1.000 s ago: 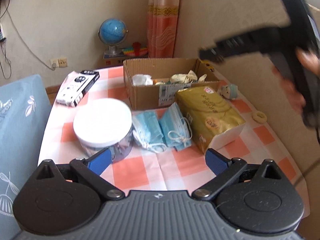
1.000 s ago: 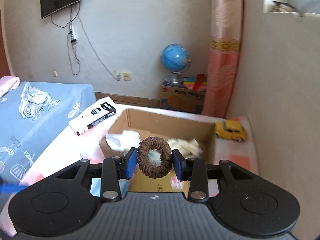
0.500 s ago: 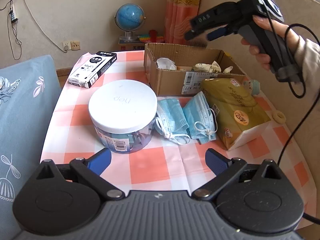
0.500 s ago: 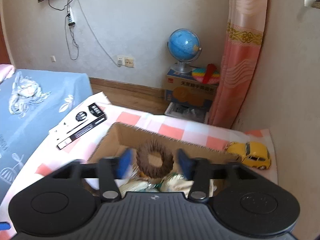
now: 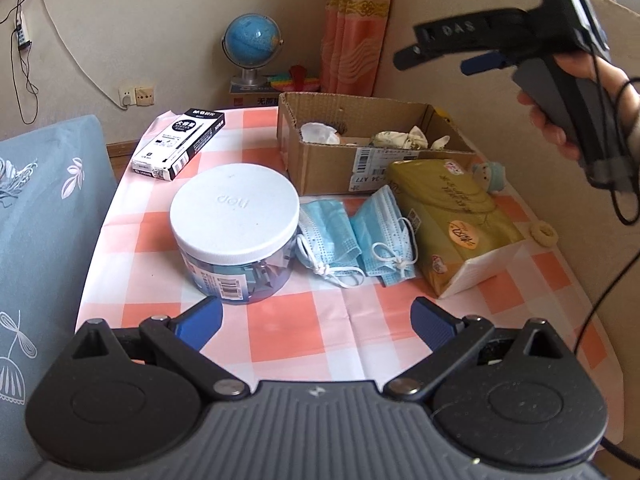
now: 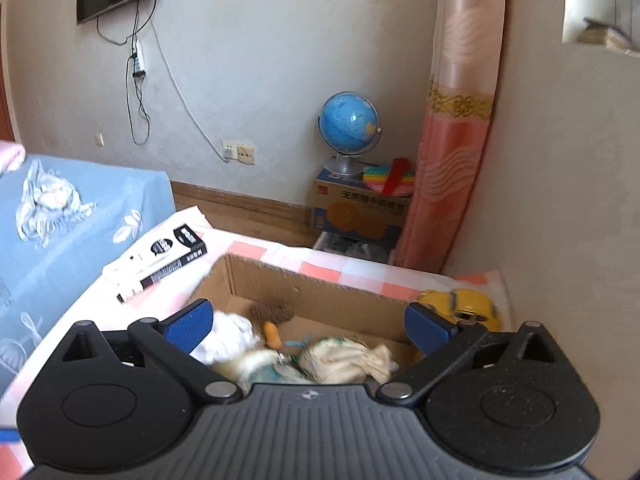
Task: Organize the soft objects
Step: 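Move the right gripper from the box to the cream fuzzy ring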
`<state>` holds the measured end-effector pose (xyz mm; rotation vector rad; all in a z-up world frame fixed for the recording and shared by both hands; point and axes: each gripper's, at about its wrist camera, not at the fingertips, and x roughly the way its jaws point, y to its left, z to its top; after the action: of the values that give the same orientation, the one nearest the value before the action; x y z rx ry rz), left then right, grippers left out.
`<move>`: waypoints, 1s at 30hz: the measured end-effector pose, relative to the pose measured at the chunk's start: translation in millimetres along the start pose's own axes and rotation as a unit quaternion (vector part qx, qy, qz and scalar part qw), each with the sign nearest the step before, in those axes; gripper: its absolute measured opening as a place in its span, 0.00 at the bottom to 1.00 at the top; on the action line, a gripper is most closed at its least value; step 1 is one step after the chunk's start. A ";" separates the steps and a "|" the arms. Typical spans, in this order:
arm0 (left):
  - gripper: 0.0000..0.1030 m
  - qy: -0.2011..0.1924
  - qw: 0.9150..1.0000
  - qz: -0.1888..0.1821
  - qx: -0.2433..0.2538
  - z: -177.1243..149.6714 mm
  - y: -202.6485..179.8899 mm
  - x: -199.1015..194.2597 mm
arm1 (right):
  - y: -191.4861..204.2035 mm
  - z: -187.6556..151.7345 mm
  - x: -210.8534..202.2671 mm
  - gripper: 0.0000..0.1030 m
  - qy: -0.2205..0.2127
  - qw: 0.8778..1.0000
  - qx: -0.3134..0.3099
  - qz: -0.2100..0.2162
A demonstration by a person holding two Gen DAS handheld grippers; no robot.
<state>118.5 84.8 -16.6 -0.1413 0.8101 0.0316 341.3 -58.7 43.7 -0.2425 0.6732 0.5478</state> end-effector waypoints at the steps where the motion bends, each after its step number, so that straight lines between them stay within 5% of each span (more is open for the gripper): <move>1: 0.97 -0.002 1.000 -0.002 0.001 -0.6 -1.1 -2.2 | 0.5 -2.9 -5.4 1.00 0.001 1.000 -0.003 0.001; 16: 0.97 -0.014 1.000 -0.015 0.011 -6.7 -14.8 -20.2 | -26.9 -72.5 -84.2 1.00 0.010 0.995 0.078 -0.067; 23: 0.97 -0.010 1.000 -0.014 0.015 -8.2 -19.8 -19.6 | -43.9 -100.0 -94.4 1.00 0.036 0.983 0.140 -0.116; 30: 0.97 -0.003 1.000 -0.016 0.013 -8.8 -20.3 -13.8 | -64.2 -119.1 -85.0 0.96 0.095 0.958 0.217 -0.165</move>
<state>104.3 63.8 -10.3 -0.1301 0.8020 -0.0079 259.3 -191.9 10.6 0.0080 0.8999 0.0484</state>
